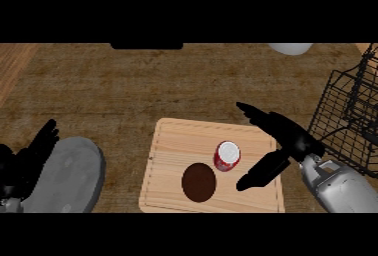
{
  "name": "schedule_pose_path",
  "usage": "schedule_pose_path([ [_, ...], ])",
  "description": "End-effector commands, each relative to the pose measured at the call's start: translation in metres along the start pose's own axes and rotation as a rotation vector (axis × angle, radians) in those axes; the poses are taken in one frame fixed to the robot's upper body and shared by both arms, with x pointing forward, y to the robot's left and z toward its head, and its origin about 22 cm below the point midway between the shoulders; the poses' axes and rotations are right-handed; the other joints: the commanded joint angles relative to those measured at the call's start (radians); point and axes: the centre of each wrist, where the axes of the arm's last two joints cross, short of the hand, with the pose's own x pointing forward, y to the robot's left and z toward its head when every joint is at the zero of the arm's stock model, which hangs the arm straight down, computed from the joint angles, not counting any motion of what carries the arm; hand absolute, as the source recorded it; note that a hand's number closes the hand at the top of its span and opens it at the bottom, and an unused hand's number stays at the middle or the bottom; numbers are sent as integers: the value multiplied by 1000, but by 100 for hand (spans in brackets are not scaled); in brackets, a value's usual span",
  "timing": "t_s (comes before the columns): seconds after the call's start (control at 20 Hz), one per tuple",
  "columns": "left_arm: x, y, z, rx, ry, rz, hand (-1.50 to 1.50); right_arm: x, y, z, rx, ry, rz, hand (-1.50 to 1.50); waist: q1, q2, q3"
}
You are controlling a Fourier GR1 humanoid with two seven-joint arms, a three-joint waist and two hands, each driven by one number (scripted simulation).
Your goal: Pick the can from the cutting board and place it in the tiered basket
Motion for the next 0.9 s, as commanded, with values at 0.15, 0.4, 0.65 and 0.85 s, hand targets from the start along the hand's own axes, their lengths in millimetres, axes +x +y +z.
schedule_pose_path([
  [0.15, -5, -4, 10, 5, 56, 6, 0, -14, -11, 9, 21, 147, 68, -150, -3, 3, -6],
  [0.4, -12, 12, 3, -15, 64, 14, 0, -7, -37, 4, 14, 189, 46, -150, -2, 4, -6],
  [0.65, -31, 4, 9, 2, 63, 1, 0, -29, -26, 18, 62, 171, 29, -150, -7, 4, -6],
  [0.85, -25, 3, 0, 1, 77, 3, 0, -47, -4, 9, 87, 160, 2, -150, -9, 4, -6],
])
